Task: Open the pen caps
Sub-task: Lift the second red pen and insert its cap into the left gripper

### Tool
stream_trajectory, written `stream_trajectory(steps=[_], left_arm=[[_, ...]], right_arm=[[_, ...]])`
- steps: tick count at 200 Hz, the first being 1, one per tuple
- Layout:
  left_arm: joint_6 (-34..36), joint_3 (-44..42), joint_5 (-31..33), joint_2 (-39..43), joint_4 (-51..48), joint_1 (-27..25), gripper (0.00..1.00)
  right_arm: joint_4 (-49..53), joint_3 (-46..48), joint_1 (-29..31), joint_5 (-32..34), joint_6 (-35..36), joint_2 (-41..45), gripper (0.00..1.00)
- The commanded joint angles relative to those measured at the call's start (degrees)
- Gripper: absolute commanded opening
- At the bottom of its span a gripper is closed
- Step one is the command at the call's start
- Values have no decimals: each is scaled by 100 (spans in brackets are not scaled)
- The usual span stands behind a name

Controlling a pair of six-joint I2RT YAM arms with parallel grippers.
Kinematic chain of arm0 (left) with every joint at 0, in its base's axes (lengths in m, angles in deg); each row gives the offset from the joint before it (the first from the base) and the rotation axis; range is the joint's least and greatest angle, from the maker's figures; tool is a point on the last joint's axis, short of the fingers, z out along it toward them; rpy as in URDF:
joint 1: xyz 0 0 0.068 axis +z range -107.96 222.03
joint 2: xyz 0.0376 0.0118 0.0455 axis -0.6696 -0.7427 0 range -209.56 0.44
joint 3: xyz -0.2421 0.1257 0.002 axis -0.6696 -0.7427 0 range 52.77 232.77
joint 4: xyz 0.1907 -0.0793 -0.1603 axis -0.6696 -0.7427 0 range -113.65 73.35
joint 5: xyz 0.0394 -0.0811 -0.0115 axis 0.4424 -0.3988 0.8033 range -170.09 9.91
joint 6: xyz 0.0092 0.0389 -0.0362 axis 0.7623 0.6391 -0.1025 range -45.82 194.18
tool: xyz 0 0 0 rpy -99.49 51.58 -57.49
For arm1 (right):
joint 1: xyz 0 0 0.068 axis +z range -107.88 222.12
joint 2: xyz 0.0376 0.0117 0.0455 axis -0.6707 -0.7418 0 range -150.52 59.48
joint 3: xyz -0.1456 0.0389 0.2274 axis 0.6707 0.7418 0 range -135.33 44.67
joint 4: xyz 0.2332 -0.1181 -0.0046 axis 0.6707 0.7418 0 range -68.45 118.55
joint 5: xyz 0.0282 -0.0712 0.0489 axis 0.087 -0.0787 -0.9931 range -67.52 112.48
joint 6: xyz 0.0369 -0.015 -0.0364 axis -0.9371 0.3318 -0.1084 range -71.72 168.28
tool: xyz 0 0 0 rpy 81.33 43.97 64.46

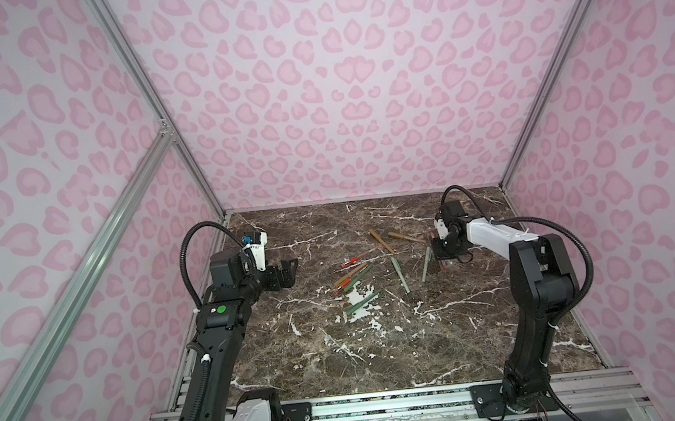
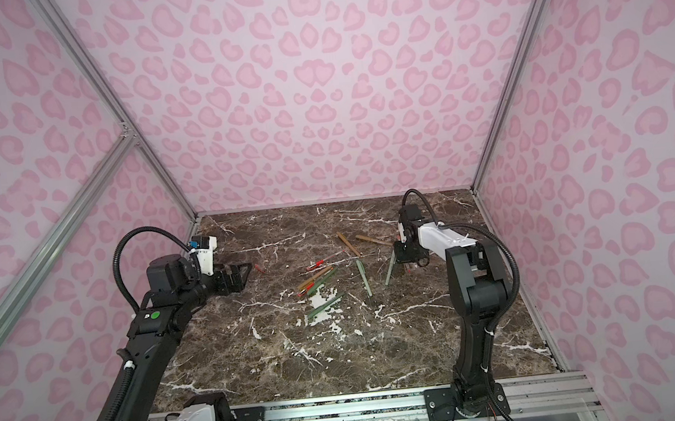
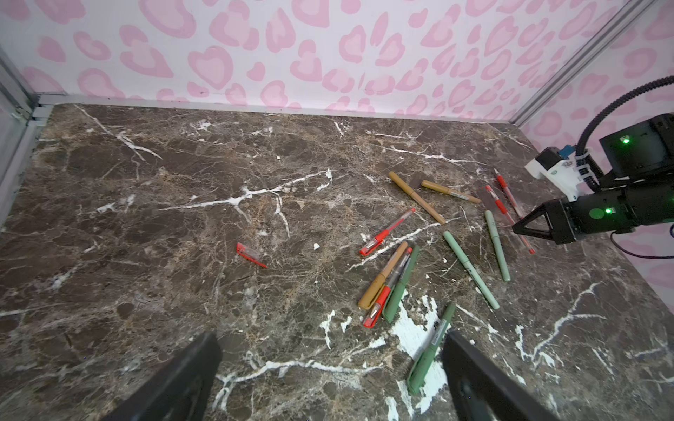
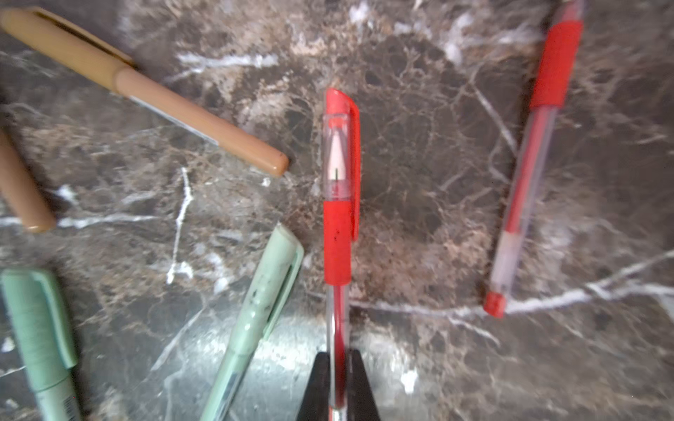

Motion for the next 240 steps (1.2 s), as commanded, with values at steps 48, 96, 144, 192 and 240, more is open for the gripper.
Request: stream_trajectory(steps=[48, 96, 144, 192, 240], left_arm=[[-607, 110, -1404, -223, 331, -39, 99], [-1029, -35, -1858, -382, 705, -46, 92], [-1517, 26, -1985, -763, 1077, -271, 88], [-1756, 504, -1971, -1382, 1000, -540, 78], [-1883, 511, -1945, -1536, 1095, -598, 47]], right_arm=[[-823, 1085, 1412, -212, -1058, 1563, 0], [-1873, 1012, 2930, -253, -1842, 1754, 0], [-2400, 363, 4085, -84, -1947, 1367, 0], [-2458, -170, 4553, -161, -1894, 899, 0], [-2453, -364, 4786, -217, -1837, 745, 0]])
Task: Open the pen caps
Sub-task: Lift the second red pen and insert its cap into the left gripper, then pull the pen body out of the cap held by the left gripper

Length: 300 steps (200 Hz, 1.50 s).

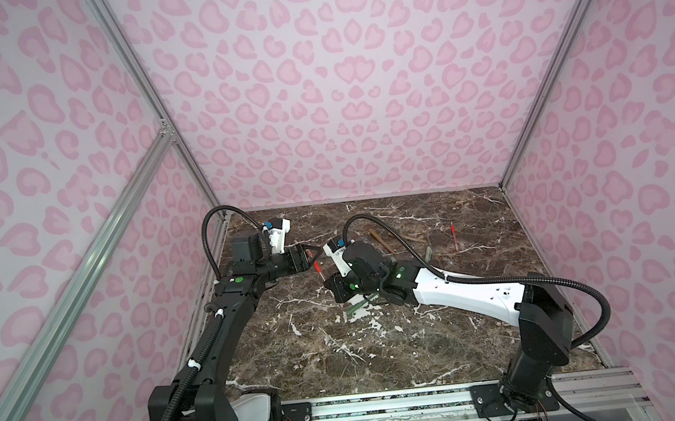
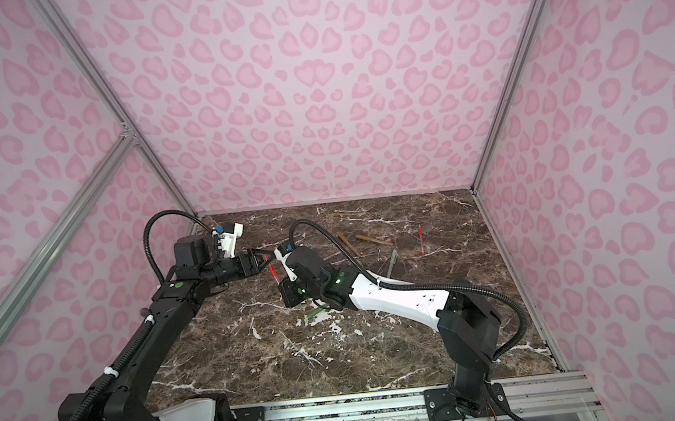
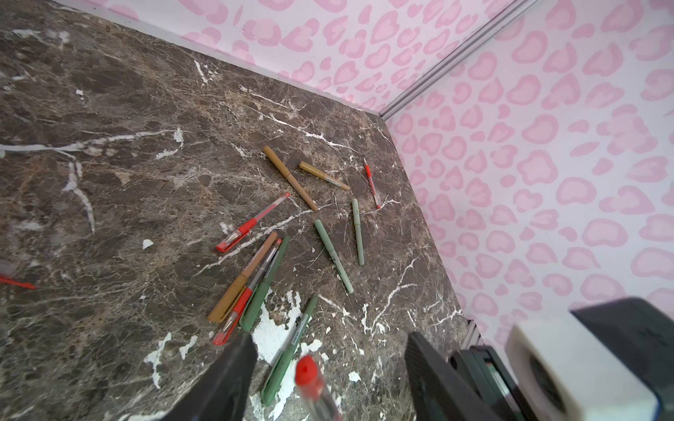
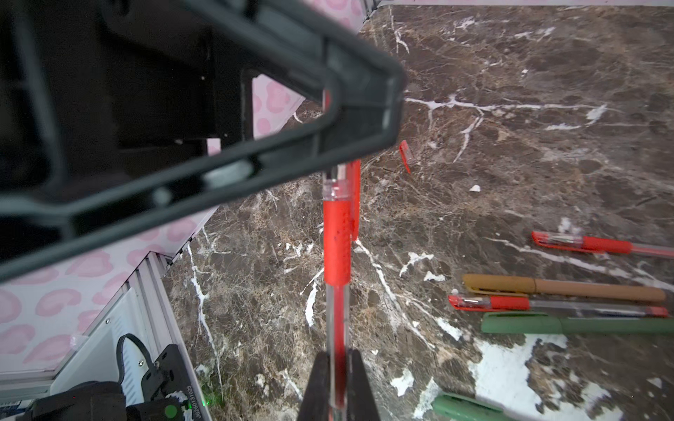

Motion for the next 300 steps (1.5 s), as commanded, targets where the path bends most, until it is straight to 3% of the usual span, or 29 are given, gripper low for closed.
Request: stream_trajectory(steps=[1, 27, 35, 76, 108, 147, 159, 185, 300], left_arm=[[-94, 23, -30, -48, 282, -19, 45], [-44, 116, 79, 8, 104, -23, 10], [-47, 82, 92, 47, 156, -21, 4], [-30, -20, 202, 236, 115, -21, 4], [-102, -215, 130, 357, 364, -13, 4], [-139, -193, 103, 392, 362, -9, 4], [-122, -225, 103, 367, 382, -16, 4], [-84, -142, 176, 399, 224, -6, 4], [-72, 339, 355, 392, -83, 388, 4]], right_arm=[[-133, -48, 64, 49, 78, -85, 0], [90, -202, 58, 88, 88, -104, 0], [-25, -131, 67, 92, 79, -66, 0], [35, -234, 54, 82, 52, -139, 0], [-147, -253, 36, 25, 85, -223, 15], [41, -562, -8, -84, 219, -462, 18], [89, -768, -28, -113, 230, -563, 15], [228, -825, -43, -201, 228, -615, 0], [-123, 920, 150, -118, 80, -84, 0]])
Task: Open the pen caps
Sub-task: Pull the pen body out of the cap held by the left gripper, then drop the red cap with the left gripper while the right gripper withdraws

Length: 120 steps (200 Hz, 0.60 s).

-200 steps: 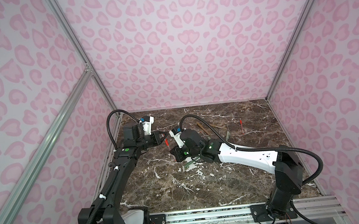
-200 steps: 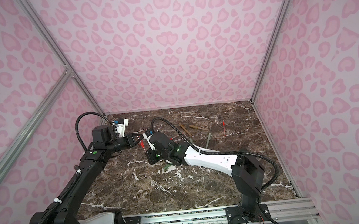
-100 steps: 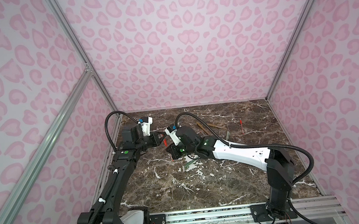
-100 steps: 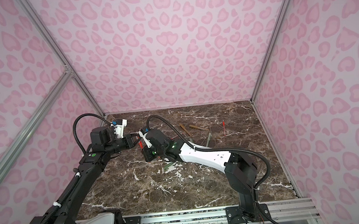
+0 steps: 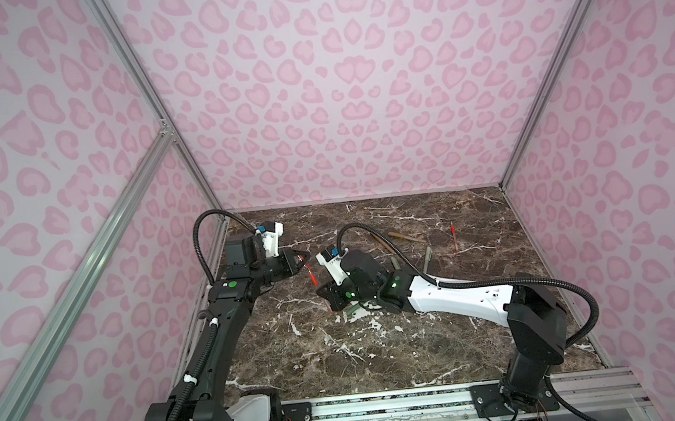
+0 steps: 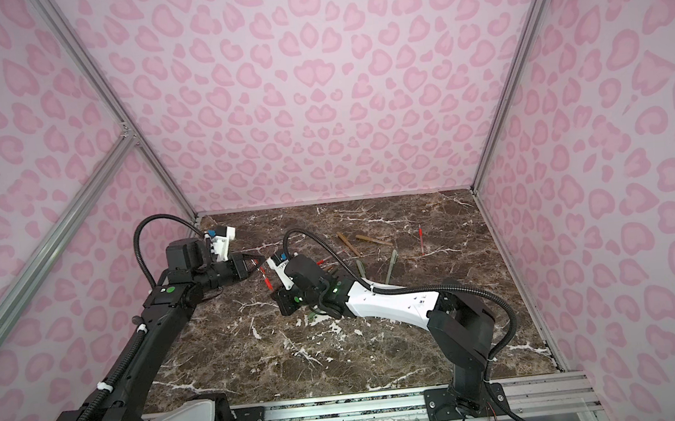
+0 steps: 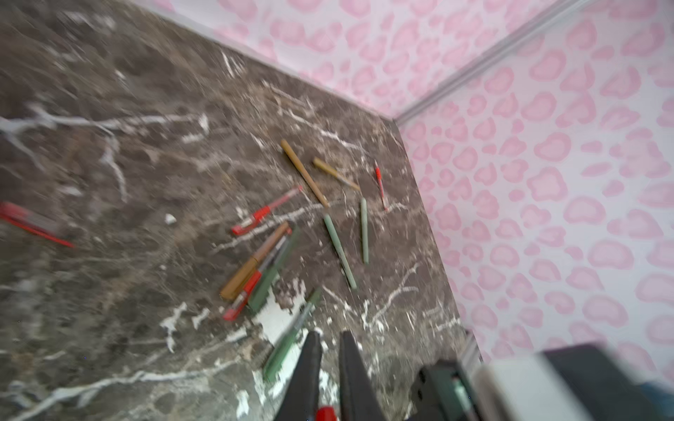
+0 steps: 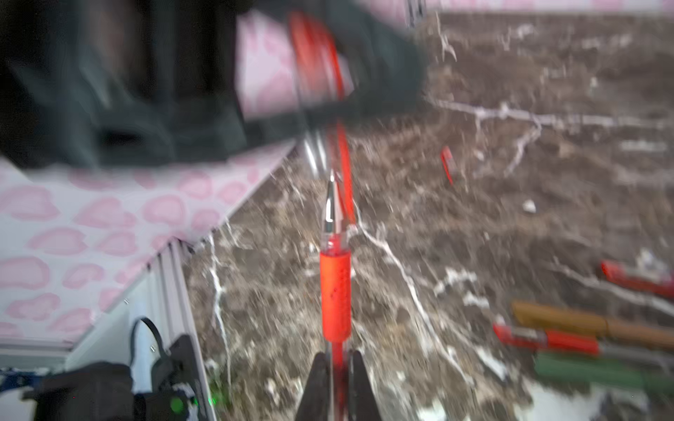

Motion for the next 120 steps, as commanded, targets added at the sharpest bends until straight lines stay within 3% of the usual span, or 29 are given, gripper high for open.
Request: stream_trajectory(steps=[1, 28, 80, 120], left_arm=[[71, 147, 91, -1, 291, 47, 4], [363, 380, 258, -185, -47, 103, 3], [1235, 798, 1577, -887, -954, 172, 4], [1430, 1018, 2297, -1793, -1224, 253, 4]], right_arm=[[376, 307, 19, 130, -71, 97, 0], [455, 422, -11, 190, -120, 186, 0], [738, 839, -383, 525, -283, 840, 0], [886, 1332, -882, 533, -344, 1617, 0]])
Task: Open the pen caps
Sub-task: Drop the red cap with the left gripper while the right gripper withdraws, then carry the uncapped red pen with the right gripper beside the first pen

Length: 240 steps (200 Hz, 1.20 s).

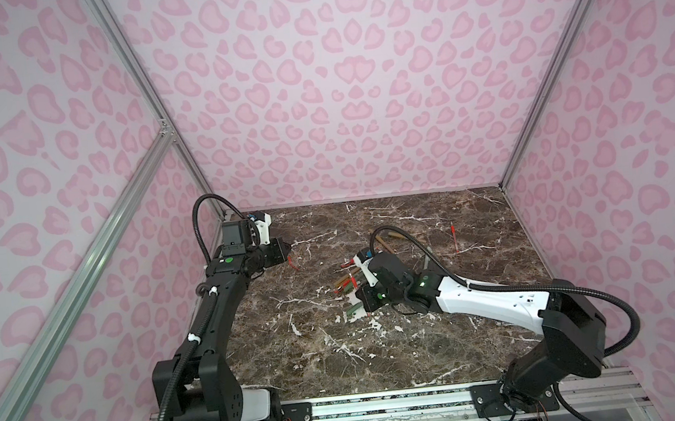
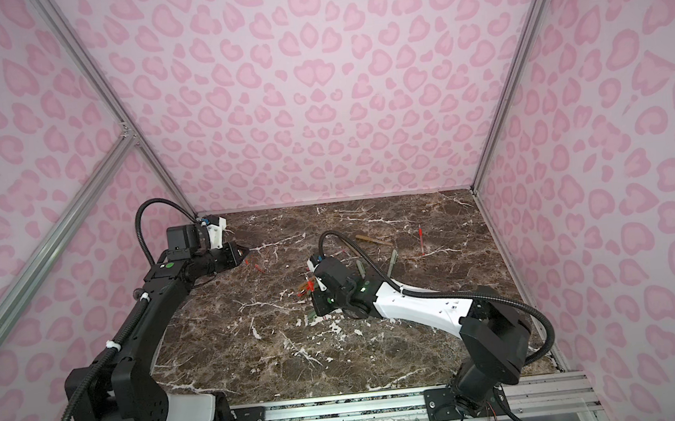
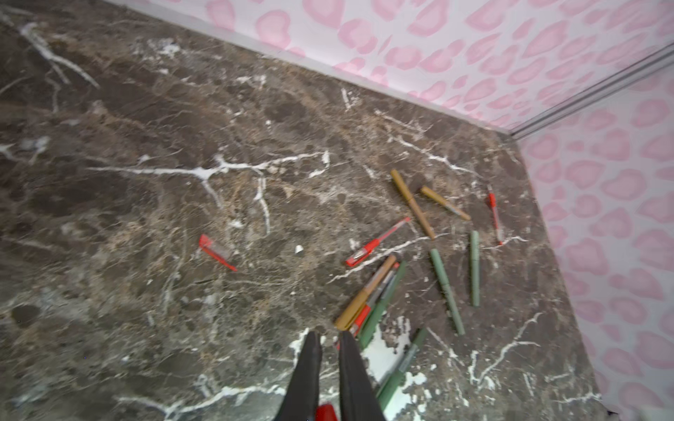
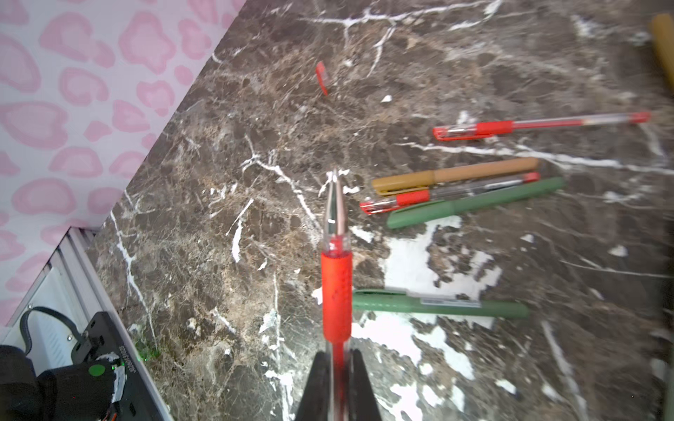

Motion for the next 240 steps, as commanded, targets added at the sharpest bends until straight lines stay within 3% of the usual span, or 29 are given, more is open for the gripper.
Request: stream_trajectory(steps=[1, 28, 67, 110, 142, 240], left_arm=[[288, 131, 639, -388, -309, 32, 3], [311, 482, 843, -1145, -617, 97, 4], [108, 1191, 553, -2430, -1151, 151, 3], [47, 1764, 596, -3178, -1384, 169, 4], [83, 1844, 856, -3480, -1412, 185, 5], [74, 2055, 995, -3773, -1532, 222, 29]], right_arm=[[129, 216, -231, 58, -62, 292, 0], [469, 375, -532, 109, -115, 716, 0], [711, 691, -817, 218, -117, 1268, 0], [785, 1056, -966, 364, -105, 1814, 0], [883, 1193, -1231, 272, -140, 2128, 0], [1230, 1278, -2087, 155, 64, 2517, 0]])
